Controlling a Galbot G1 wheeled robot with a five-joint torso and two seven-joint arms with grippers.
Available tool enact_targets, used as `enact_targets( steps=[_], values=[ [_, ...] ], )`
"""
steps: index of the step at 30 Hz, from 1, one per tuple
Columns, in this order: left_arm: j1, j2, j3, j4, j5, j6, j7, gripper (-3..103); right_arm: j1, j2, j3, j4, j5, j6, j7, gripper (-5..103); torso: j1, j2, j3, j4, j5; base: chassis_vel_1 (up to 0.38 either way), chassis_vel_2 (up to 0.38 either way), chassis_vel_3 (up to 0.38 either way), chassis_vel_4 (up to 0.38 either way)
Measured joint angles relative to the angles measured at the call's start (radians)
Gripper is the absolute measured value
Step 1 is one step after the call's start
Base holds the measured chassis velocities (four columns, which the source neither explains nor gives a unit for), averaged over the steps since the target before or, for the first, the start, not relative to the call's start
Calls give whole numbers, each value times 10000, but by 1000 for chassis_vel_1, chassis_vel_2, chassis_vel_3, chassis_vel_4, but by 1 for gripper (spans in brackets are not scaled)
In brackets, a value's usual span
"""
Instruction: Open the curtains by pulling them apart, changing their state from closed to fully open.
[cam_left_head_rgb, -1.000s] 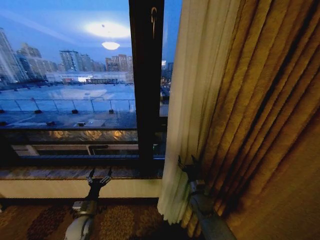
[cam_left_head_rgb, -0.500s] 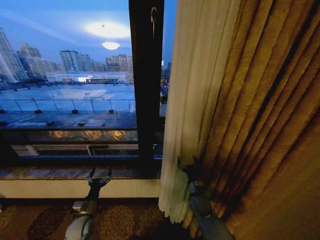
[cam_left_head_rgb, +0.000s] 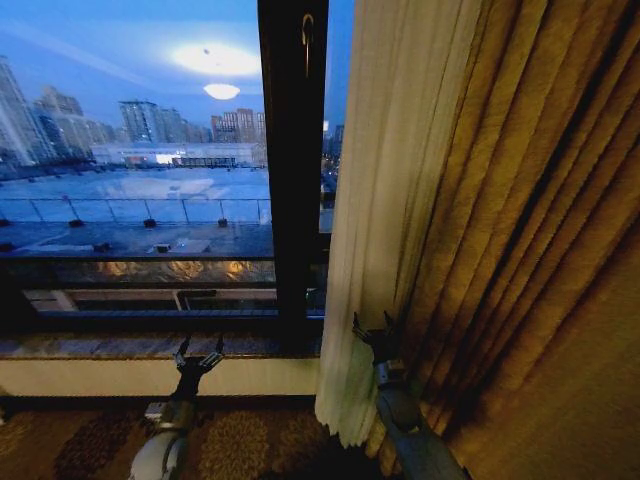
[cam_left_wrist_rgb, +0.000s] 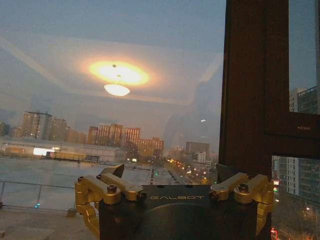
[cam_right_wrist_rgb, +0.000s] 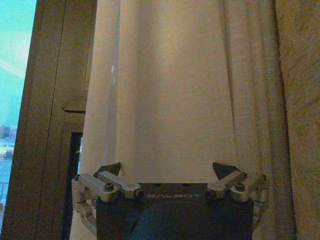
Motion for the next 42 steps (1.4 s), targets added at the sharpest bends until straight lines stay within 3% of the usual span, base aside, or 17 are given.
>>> enact_targets(
  steps=[14,23,42],
  values=[
    [0,0,0,0,0,0,0,100,4,-3,1,7,4,-8,0,100,1,0,0,-1,0,36,11,-33,-8],
    [0,-1,0,0,0,0,0,100,4,-3,2,7,4,-8,-2,100,-1,0,0,0,-1,236,99,-259,-114],
    [0,0,-1,0,0,0,0,100,7,-2,1,4,5,-8,-8,100,3,-2,2,0,0,332,318,-336,-316]
  ],
)
